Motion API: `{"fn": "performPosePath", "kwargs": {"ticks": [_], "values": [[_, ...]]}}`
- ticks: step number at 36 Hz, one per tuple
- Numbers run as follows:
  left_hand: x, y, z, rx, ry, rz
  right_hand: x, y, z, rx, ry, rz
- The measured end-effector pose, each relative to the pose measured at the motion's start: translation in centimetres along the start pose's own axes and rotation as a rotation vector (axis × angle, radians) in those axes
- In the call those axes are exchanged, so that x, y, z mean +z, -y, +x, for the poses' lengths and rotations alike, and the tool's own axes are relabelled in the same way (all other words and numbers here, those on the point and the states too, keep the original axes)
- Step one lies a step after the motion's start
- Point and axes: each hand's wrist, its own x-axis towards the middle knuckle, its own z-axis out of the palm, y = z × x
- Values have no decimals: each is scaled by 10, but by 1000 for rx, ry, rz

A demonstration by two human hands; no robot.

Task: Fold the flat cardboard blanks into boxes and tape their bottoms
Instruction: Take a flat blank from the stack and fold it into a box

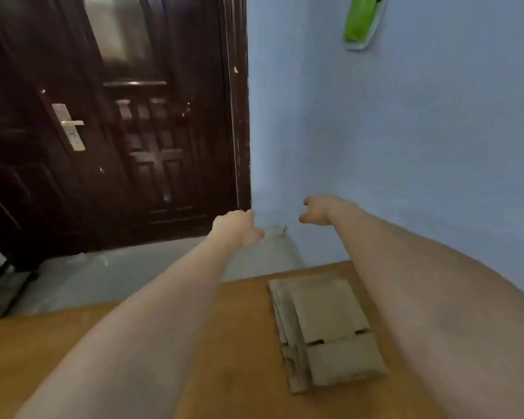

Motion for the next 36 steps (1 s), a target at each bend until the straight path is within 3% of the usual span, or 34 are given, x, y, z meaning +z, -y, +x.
{"fn": "performPosePath", "kwargs": {"ticks": [14, 18, 25, 36], "values": [[201, -67, -31, -175, 625, -273, 211, -134, 28, 306, 283, 242], [229, -78, -40, -294, 685, -457, 235, -147, 14, 428, 330, 337], [252, -86, -37, -465, 684, -834, 239, -145, 3, 484, 316, 547], [217, -85, -29, -605, 448, -1021, 195, -136, 8, 458, 214, 533]]}}
